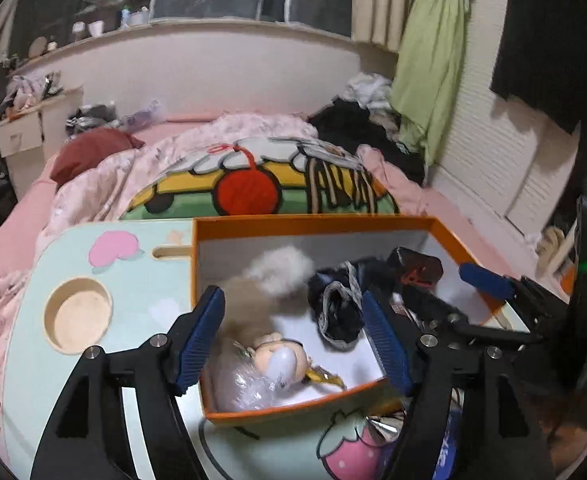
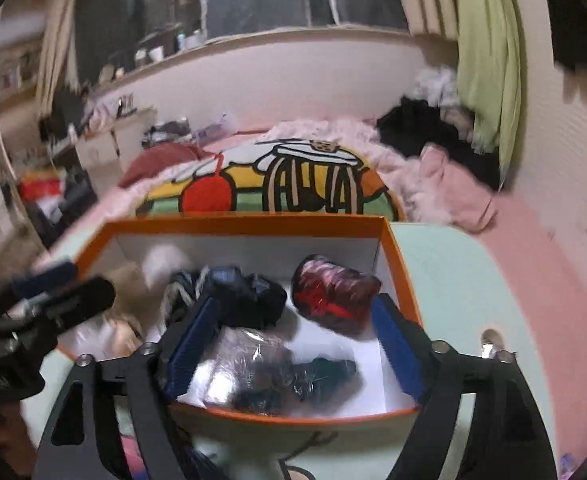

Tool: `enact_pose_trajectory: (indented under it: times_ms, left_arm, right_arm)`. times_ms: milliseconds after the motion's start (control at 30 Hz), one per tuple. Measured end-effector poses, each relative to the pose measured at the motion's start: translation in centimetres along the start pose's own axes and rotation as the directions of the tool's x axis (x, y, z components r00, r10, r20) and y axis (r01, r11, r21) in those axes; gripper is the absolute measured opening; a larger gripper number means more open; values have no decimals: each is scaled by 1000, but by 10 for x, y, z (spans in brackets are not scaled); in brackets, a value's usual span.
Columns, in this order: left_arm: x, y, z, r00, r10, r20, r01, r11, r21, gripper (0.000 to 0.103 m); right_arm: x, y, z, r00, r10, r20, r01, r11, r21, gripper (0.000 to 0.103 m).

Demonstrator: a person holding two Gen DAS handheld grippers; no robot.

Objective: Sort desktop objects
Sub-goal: 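Release the car and brown pompom into the box, withdraw both tools, then grasp the blue tin with the right tool while the left tool grasps the silver cone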

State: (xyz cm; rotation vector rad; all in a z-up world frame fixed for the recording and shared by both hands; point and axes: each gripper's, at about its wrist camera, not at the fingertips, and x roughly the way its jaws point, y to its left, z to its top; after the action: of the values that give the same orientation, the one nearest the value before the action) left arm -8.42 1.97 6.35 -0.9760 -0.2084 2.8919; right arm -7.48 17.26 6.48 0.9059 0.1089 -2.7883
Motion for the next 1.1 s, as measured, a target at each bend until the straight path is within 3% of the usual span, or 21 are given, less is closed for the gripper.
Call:
enact_pose_trajectory:
  times_ms: [67,167,233,300,400,533,600,667,967,1100]
  left_arm:
    - [-3,5,1,1000,-18,-1,18,1000,-23,72]
    - [-28,10,-3,996,-54,73,57,997,-44,72]
    - [-46,5,-8,995,-55,89,57,998,-18,82]
    - [-57,-1,-22,997,-62,52,61,998,23,83]
    - [-61,-5,-60,997,-49,-63,54,996,71,83]
    - [-50,-5,-104,986,22,-162,-5,994,106,84]
    - [-48,-15,-118,990,108,-87,-91,979,182,88]
    - [-46,-18,-119,991,104,-85,-86,978,192,89]
    - [-47,-16,-132,991,96,-90,-78,979,187,92]
    - [-45,-18,-114,991,96,-93,-78,979,187,92]
  right_arm:
    - [-8,-6,1,999,5,37,-7,999,48,82]
    - [-38,-24,-1,989,-12,150,-9,990,140,84]
    - [-59,-32,-8,982,47,183,-78,983,169,91]
    - [-73,-34,-18,980,129,150,-152,977,152,94]
    - [-85,-22,-43,977,203,59,-207,975,82,96]
    - [-84,-1,-81,974,218,-67,-219,976,-16,96]
    - [-75,10,-98,978,167,-121,-178,980,-84,96]
    - [-60,16,-110,980,111,-167,-133,983,-127,100]
    - [-57,11,-108,979,119,-163,-138,984,-113,102]
    - [-59,11,-110,979,127,-157,-145,983,-110,102]
